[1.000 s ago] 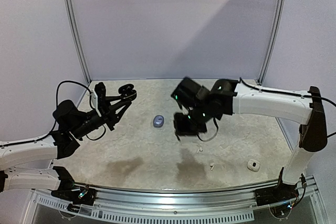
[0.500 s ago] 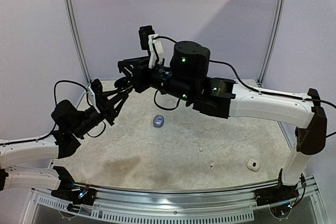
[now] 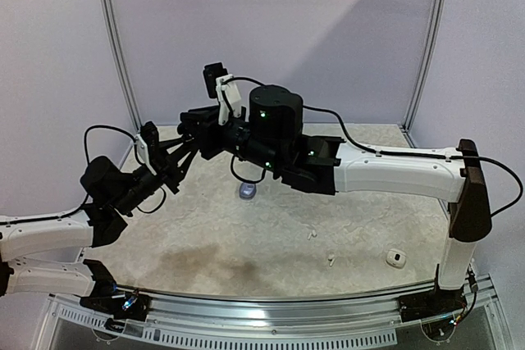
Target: Insert the wireless bluetooth earbuds into the charging case
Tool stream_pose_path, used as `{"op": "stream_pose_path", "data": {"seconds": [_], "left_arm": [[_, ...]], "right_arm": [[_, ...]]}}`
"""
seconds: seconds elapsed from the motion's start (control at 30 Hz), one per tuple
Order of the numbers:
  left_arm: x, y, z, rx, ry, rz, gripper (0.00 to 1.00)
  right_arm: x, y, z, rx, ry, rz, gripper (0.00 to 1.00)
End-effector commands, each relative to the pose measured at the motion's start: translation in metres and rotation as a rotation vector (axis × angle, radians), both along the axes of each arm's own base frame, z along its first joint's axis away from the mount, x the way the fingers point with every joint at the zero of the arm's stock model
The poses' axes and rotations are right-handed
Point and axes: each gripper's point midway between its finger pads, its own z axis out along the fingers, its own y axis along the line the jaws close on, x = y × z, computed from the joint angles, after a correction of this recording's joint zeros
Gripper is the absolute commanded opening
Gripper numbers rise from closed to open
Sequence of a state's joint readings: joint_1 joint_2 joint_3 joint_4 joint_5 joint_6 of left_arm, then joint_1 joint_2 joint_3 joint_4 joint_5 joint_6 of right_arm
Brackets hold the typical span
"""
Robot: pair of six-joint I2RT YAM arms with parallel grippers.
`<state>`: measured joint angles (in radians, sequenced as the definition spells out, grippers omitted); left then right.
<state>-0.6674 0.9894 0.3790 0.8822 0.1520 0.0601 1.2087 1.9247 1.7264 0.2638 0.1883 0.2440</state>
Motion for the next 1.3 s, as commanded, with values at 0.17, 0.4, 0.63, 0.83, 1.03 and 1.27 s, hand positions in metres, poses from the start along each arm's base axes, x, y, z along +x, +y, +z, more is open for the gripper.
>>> {"op": "stream_pose_path", "data": {"seconds": [0.17, 0.4, 0.63, 0.83, 1.03, 1.27], "left_arm": [[0.003, 0.003, 0.013, -0.031, -0.028, 0.021, 0.0], [0.003, 0.003, 0.015, -0.035, -0.025, 0.02, 0.0], [0.004, 0.002, 0.014, -0.034, -0.021, 0.017, 0.0], [0.004, 0.003, 0.015, -0.035, -0.026, 0.019, 0.0], [0.003, 0.004, 0.015, -0.038, -0.026, 0.022, 0.0], [0.003, 0.004, 0.014, -0.035, -0.024, 0.024, 0.0]], "right_arm": [[0.006, 0.004, -0.022, -0.045, 0.008, -0.023, 0.0], [0.005, 0.009, -0.033, -0.073, 0.027, -0.008, 0.0], [0.005, 0.011, -0.04, -0.097, 0.029, -0.006, 0.0], [0.008, 0.015, -0.052, -0.122, 0.042, -0.011, 0.0], [0.01, 0.012, -0.059, -0.143, 0.043, -0.027, 0.0], [0.013, 0.009, -0.063, -0.158, 0.046, -0.049, 0.24]]}}
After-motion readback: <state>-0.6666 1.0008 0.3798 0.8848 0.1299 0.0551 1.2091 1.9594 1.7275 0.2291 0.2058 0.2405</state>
